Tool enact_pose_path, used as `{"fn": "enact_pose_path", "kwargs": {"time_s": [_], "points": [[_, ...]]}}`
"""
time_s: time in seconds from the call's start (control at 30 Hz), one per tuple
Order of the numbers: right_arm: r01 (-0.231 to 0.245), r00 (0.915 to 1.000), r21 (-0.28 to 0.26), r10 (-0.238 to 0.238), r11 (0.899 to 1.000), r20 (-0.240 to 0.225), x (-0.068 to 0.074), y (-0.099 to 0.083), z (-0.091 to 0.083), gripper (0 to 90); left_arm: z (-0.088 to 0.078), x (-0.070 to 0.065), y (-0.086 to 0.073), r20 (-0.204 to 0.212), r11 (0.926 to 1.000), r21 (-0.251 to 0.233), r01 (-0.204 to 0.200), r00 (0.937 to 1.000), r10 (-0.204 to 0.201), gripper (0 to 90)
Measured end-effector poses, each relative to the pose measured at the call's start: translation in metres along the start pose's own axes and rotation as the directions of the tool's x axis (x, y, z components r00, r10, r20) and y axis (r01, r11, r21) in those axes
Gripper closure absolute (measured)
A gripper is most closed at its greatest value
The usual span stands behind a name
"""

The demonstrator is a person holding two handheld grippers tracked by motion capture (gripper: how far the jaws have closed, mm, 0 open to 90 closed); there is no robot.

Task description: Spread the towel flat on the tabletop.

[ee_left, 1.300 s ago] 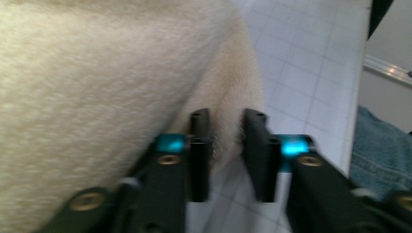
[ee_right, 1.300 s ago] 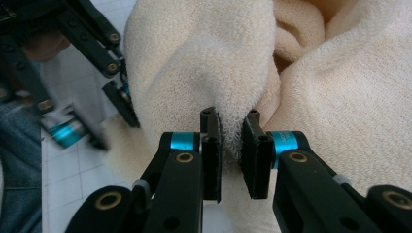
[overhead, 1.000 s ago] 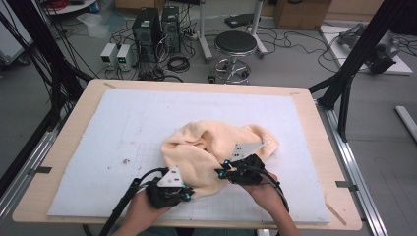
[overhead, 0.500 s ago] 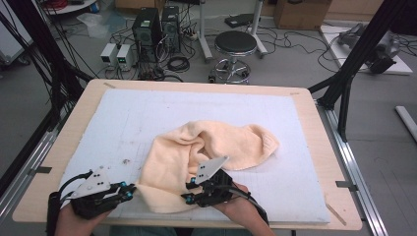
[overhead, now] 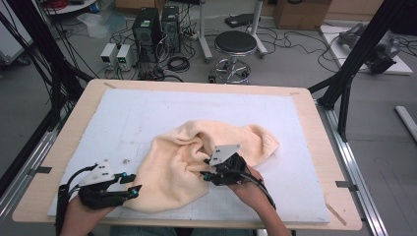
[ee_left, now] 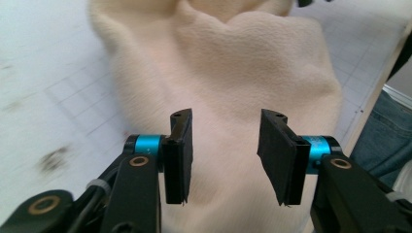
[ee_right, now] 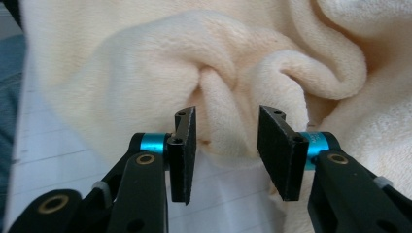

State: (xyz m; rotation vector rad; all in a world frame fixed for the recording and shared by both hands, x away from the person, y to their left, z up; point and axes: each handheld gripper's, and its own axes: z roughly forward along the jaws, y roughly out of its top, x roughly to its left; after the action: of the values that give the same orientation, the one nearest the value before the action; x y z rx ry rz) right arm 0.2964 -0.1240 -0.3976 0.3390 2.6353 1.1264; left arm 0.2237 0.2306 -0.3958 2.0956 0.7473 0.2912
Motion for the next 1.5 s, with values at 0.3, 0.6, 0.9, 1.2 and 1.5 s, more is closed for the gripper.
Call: {"fn": "enact_pose_path", "kwargs": {"time_s": [0.3, 0.6, 0.9, 1.2, 1.5], "points": [[0.017, 0.9996, 0.097, -0.014, 0.995, -0.026, -0.005, -0.005, 0.038, 75.7, 0.051, 0.001, -0.006, 0.034, 0.9812, 0.183, -0.062, 0.9978, 0.057, 62.0], [-0.058, 0.9970, 0.008, 0.058, 0.998, -0.051, -0.006, -0.017, -0.024, 80.7, 0.045, -0.003, 0.004, 0.051, 0.9862, 0.143, -0.084, 0.9957, 0.078, 86.6], [-0.045, 0.9989, -0.019, 0.045, 0.999, -0.015, 0.021, -0.023, -0.129, 80.7, 0.004, -0.025, 0.031, 0.089, 0.9942, -0.040, -0.100, 0.9907, 0.103, 86.7], [-0.119, 0.9919, 0.048, 0.121, 0.992, -0.037, 0.004, -0.034, -0.091, 75.2, 0.034, -0.003, 0.022, 0.043, 0.9980, 0.042, -0.047, 0.9981, 0.045, 86.6], [-0.202, 0.9788, 0.026, 0.203, 0.979, -0.030, -0.024, -0.051, -0.058, 63.9, 0.055, 0.016, 0.025, 0.054, 0.9987, 0.049, -0.013, 0.9985, 0.010, 78.5]]}}
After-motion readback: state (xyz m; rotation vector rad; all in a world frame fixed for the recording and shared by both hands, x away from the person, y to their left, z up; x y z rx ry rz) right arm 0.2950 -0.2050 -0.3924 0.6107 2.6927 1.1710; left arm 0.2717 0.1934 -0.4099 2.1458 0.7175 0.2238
